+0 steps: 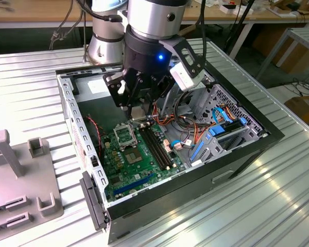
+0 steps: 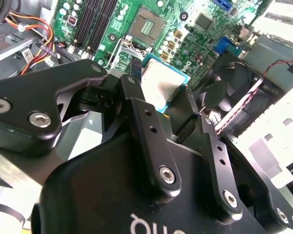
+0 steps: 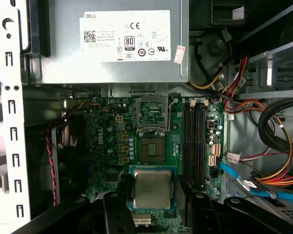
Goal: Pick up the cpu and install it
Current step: 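Place the cpu into insertion slot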
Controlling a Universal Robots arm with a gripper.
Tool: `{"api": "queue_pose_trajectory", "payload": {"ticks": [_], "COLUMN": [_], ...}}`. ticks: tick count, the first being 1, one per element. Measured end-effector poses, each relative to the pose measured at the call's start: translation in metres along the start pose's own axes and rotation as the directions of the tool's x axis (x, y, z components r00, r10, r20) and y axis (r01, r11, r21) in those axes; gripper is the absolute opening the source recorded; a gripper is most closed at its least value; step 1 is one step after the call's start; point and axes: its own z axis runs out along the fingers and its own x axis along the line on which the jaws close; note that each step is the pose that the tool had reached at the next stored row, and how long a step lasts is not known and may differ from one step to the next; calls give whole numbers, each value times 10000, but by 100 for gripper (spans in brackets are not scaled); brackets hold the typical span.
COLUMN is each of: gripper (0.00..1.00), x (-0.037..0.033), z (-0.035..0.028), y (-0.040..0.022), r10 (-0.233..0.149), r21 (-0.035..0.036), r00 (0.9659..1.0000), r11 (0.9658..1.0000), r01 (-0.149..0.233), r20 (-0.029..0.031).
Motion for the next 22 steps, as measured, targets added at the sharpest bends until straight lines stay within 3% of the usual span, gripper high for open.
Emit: {"api": "queue_pose_trajectory", "payload": {"ticks": [8,22], "gripper": [47,47], "x": [0,-1], "z": [120,173], "y": [-57,-75], "r10": [2,1], "r21": [-2,27], "r00": [10000,10000], "r11": [10000,10000], "r01": [-2,-1], "r20": [1,4]}}
